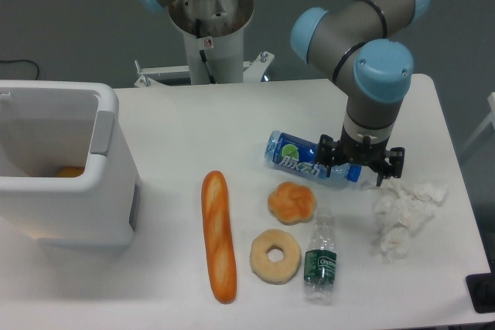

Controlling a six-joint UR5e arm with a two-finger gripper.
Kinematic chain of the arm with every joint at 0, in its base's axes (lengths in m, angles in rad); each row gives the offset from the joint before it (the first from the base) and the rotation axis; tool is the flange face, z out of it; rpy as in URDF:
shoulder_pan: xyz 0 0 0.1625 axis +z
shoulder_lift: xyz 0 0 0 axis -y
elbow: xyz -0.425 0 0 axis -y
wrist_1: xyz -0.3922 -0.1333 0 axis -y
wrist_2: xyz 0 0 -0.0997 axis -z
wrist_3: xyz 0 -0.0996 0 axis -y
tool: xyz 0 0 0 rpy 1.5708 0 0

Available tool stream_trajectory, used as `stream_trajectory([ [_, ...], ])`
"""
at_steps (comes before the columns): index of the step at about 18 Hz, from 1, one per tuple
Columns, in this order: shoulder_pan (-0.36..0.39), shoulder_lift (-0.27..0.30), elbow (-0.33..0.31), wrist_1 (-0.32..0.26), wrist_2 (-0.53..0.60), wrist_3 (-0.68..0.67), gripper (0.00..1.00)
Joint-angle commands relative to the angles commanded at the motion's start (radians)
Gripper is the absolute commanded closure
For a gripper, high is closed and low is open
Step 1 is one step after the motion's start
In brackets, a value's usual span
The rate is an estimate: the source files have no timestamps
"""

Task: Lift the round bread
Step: 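Move the open gripper over the round golden bun, then lower the gripper onto the round bun and close on it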

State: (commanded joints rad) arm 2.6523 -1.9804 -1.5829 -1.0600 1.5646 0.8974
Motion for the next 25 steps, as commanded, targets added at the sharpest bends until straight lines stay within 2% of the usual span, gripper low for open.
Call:
stream_trajectory([
  [2, -0.009, 0.003, -0.023, 0.003, -0.002, -0.002, 0.00],
  [4, -0.026, 0.000, -0.017, 0.002, -0.008, -0.009, 0.00],
  [9, -0.084, -0.006, -0.025, 0.000, -0.011, -0.141, 0.00],
  [16, -0.117, -0.061, -0.051, 0.003, -0.015, -0.146, 0.00],
  [25, -0.120, -0.075, -0.080, 0.005, -0.012, -0.144, 0.00],
])
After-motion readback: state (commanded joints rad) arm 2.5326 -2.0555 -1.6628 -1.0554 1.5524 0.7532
